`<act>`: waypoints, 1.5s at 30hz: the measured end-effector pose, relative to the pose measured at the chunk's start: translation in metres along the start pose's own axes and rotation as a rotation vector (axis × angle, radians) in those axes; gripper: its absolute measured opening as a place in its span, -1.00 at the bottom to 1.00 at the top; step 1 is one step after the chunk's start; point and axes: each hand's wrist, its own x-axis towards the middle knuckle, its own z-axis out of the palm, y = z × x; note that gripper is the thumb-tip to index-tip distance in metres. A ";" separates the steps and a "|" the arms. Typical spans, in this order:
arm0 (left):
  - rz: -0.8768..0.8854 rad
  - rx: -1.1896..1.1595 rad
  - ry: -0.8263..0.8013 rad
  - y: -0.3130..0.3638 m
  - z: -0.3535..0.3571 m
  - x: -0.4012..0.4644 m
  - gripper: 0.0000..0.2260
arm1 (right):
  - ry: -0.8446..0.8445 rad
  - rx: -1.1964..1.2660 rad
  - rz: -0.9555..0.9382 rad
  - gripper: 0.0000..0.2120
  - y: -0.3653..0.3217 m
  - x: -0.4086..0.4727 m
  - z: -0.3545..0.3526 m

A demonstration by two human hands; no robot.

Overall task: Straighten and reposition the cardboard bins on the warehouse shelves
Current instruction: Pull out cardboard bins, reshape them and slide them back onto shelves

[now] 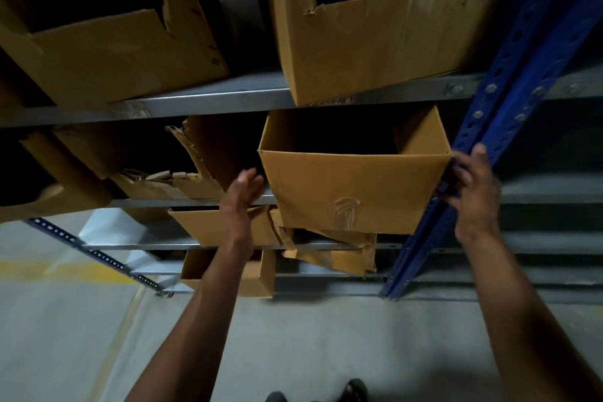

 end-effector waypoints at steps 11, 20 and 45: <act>-0.163 0.092 -0.215 0.059 0.015 -0.015 -0.85 | -0.276 -0.248 0.217 -0.71 -0.052 -0.034 0.002; -0.245 0.208 -0.325 0.049 -0.086 -0.150 -0.56 | -0.293 -0.246 0.150 -0.62 -0.042 -0.223 -0.061; 0.271 0.871 -0.157 -0.063 -0.209 -0.504 -0.32 | -0.484 -0.576 0.059 -0.09 0.072 -0.547 -0.347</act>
